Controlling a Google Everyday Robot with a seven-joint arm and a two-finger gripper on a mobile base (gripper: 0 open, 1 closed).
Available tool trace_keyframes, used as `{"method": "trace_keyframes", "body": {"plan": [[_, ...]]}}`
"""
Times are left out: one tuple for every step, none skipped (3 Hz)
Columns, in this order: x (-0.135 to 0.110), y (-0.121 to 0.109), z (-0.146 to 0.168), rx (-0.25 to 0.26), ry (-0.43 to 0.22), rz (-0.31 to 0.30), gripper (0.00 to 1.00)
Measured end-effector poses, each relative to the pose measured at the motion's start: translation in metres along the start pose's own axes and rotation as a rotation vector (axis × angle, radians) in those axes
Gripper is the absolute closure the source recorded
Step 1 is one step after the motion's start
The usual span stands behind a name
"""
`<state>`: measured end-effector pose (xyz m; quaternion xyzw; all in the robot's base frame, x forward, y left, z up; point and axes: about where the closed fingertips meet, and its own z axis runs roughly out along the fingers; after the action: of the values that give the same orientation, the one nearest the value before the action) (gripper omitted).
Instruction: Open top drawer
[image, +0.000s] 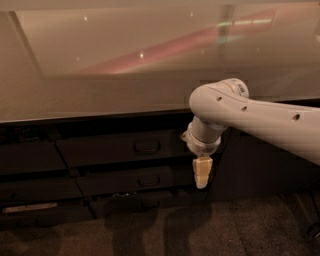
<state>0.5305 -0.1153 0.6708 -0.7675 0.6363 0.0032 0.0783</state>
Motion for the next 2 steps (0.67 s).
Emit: {"method": "trace_keyframes", "body": {"plan": [[0.0026, -0.0007, 0.0018, 0.021, 0.045, 0.004, 0.00], [-0.0029, 0.0000, -0.0045, 0.124, 0.135, -0.014, 0.00]]}}
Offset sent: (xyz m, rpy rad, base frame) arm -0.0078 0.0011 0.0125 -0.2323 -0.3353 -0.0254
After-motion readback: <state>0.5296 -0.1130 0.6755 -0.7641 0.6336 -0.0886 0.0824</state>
